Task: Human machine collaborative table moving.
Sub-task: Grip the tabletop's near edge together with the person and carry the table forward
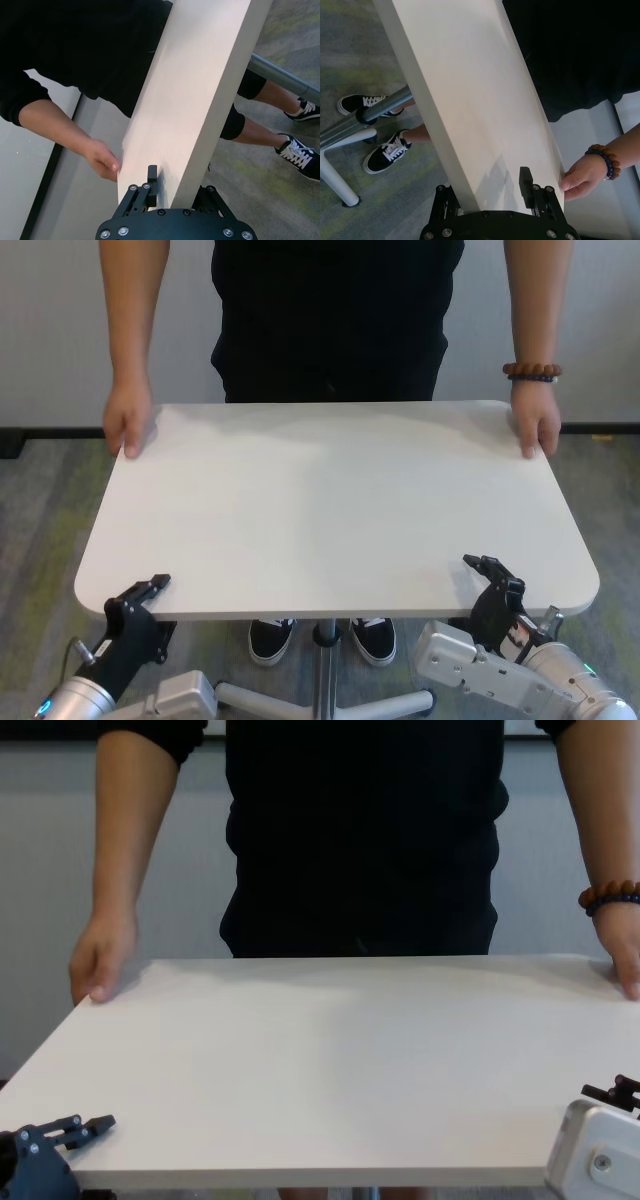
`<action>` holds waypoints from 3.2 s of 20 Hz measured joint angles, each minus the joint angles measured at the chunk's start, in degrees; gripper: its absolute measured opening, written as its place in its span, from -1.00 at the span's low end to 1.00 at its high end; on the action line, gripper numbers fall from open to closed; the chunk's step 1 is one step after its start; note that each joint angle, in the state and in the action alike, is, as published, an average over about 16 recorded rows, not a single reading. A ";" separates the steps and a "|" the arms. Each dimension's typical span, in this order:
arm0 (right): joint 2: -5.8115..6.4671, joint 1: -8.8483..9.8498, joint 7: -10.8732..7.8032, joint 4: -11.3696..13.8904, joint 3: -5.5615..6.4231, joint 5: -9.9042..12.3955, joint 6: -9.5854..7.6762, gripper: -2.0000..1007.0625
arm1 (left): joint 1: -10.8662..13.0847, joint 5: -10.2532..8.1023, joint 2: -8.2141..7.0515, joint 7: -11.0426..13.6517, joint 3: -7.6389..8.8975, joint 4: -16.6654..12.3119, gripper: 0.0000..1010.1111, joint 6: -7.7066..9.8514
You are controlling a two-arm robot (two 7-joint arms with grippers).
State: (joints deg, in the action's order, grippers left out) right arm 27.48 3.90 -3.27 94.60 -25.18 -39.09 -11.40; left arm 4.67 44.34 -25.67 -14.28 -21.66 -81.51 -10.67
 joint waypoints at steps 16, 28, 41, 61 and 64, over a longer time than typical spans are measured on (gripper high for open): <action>0.15 0.48 -0.10 0.51 0.52 -0.36 0.34 0.26 | 0.14 0.29 0.18 0.12 0.31 -0.40 -0.37 0.12; 0.14 1.20 -0.53 1.79 1.50 -2.13 1.90 0.26 | 0.80 1.59 0.74 0.12 1.55 -2.27 -0.37 0.43; -1.46 -0.83 -1.80 0.65 1.76 -3.60 5.04 0.26 | 0.05 2.40 1.25 0.23 2.47 -2.67 -0.37 0.62; -2.70 -6.99 -3.98 -3.96 1.50 -5.17 8.97 0.26 | -4.54 4.57 3.26 -0.49 0.56 0.30 -0.38 1.72; -2.58 -7.78 -4.03 -4.77 1.47 -5.05 9.49 0.26 | -5.34 4.98 3.62 -0.76 0.03 0.84 -0.38 2.01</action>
State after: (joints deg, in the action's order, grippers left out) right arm 24.90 -3.88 -7.31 89.83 -23.72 -44.14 -1.91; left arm -0.67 49.32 -22.05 -15.04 -21.63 -80.67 -8.66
